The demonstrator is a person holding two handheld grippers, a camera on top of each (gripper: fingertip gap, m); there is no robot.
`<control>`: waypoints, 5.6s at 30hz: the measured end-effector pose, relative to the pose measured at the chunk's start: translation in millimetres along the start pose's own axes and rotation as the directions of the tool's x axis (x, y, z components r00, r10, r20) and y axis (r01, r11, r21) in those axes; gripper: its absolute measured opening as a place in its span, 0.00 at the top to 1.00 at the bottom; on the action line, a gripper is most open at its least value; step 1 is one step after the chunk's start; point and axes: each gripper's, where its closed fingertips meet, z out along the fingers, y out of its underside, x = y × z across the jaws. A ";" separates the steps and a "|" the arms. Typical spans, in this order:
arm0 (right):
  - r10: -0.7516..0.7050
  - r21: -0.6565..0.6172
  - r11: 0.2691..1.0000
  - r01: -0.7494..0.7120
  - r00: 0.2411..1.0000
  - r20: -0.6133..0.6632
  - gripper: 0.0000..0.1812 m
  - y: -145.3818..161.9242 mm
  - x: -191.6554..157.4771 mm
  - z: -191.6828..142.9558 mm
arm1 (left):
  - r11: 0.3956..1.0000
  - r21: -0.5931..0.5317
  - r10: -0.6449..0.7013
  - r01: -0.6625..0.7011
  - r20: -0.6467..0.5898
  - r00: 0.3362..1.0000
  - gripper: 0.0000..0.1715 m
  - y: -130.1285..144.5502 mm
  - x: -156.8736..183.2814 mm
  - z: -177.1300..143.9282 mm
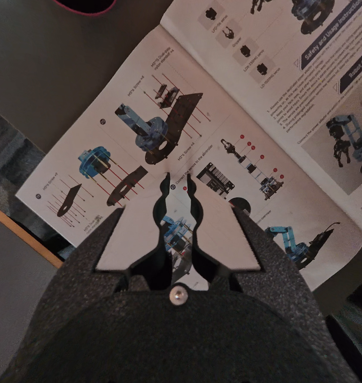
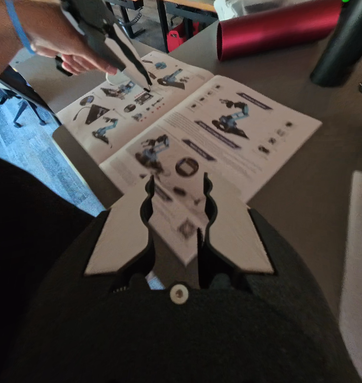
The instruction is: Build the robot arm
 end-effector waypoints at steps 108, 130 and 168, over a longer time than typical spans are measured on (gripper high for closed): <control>-0.416 0.114 0.908 0.404 0.902 0.113 0.75 -58.4 61.8 -95.9 | 0.768 0.165 -0.156 0.618 -0.889 0.431 1.00 -231.9 322.4 -77.9; -0.205 0.083 0.978 0.193 0.959 0.196 0.77 101.1 149.1 -211.9 | 0.839 0.040 -0.288 0.542 -0.814 0.505 1.00 -254.8 488.4 49.5; 0.498 -0.126 0.745 -0.655 0.420 0.759 0.98 97.1 163.6 -243.9 | 0.738 0.317 -0.196 0.596 -0.744 0.639 1.00 -275.6 515.2 58.3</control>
